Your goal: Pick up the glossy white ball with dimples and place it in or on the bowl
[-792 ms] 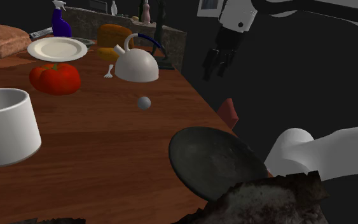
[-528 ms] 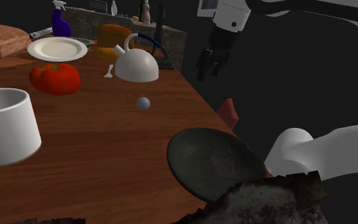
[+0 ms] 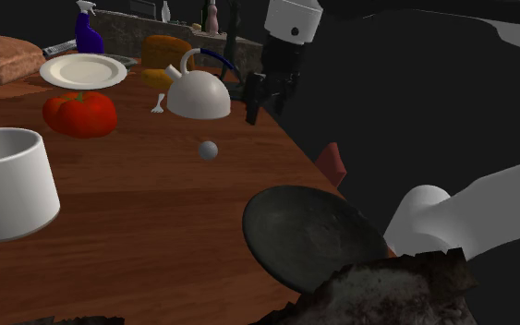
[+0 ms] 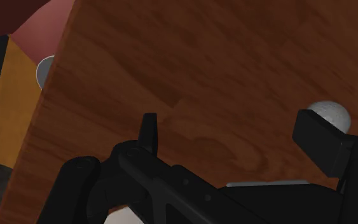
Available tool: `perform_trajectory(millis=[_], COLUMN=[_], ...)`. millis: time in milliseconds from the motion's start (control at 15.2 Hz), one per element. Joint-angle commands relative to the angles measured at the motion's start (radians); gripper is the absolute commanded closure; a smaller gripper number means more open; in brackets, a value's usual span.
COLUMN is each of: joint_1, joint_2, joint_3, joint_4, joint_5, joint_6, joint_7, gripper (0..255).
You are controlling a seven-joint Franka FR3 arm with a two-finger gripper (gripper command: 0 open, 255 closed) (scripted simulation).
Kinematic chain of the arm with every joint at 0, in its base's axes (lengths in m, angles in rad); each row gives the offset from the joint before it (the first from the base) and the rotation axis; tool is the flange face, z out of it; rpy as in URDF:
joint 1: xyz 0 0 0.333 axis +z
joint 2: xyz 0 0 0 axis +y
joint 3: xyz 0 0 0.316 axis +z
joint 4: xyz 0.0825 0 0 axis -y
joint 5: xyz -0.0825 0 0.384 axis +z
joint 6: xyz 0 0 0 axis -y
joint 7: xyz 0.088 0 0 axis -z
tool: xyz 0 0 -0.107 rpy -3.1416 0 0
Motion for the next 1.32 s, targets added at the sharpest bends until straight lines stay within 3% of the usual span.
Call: perform_trajectory(millis=[0,462,990,1254], joint_1=[0.007,0.013,0.013,0.013], joint_2=[0.046,0.239,0.249,0.249], joint_3=[0.046,0.2,0.206,0.206], joint_4=[0.026,0.178,0.084,0.084], joint_5=[0.006,-0.026,-0.029,-0.029], joint_6=[0.022,0.064,0.166,0.166], joint_7=[0.042,0.184,0.188,0.188], gripper=[0,0,0,0])
